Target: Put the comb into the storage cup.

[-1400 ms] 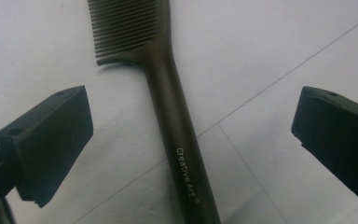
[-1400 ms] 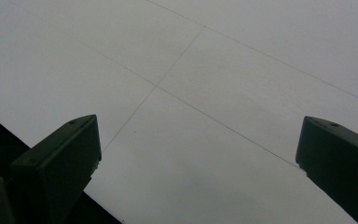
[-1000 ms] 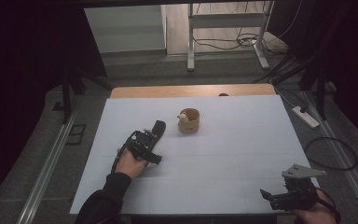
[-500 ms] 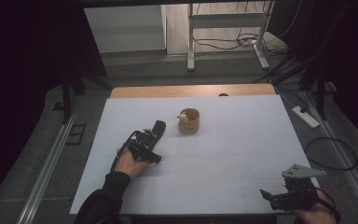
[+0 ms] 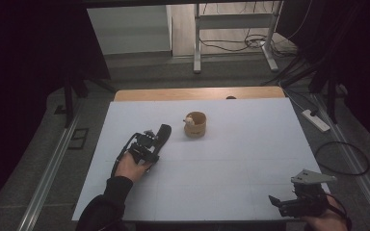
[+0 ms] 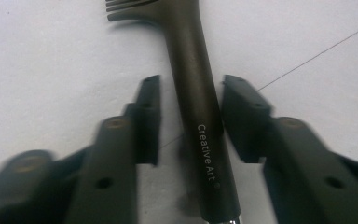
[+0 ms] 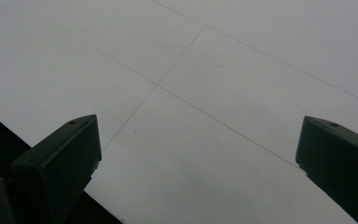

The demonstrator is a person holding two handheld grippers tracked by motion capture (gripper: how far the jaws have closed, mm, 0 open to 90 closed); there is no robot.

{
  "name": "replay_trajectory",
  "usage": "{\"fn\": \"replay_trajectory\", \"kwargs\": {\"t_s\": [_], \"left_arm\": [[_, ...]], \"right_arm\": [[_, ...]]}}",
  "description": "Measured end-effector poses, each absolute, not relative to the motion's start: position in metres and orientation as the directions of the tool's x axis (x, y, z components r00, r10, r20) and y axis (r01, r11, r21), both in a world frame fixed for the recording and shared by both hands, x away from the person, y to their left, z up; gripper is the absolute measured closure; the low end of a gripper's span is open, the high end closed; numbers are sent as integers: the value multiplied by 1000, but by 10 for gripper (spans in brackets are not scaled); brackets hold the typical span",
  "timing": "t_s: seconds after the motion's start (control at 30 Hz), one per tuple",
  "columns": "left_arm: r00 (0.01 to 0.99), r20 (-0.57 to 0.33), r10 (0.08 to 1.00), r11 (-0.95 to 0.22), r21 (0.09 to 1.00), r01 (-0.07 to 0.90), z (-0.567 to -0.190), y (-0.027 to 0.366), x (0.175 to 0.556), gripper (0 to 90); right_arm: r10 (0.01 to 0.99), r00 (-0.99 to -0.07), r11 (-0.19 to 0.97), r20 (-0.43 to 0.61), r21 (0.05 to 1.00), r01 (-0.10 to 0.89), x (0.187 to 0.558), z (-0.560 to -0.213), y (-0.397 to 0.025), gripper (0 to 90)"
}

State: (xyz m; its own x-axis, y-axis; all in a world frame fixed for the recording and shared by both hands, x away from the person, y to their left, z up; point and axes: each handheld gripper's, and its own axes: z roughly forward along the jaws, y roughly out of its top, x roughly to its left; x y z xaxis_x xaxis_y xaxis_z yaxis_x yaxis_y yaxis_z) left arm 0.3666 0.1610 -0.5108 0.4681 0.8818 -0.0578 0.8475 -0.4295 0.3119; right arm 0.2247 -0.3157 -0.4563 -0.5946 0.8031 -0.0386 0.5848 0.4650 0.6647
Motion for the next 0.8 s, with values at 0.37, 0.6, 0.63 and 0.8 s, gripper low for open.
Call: {"fn": "replay_trajectory", "kwargs": {"t_s": [0.37,0.6,0.63,0.8], "left_arm": [[429,-115,896,-373,327,868,-512,168,367,720],[413,-186,891,-336,342,878,-513,177,369,721],[409,-195,891,-328,345,880,-513,178,369,721],[409,-210,888,-320,357,878,-513,183,368,721]], "right_arm": [[801,-597,471,-45,663,582,224,-456,-315,0],[800,-598,471,-45,665,580,224,-456,-315,1],[800,-598,471,-45,665,580,224,-456,-315,1],[800,-598,471,-45,665,580,224,-456,-315,1]]}}
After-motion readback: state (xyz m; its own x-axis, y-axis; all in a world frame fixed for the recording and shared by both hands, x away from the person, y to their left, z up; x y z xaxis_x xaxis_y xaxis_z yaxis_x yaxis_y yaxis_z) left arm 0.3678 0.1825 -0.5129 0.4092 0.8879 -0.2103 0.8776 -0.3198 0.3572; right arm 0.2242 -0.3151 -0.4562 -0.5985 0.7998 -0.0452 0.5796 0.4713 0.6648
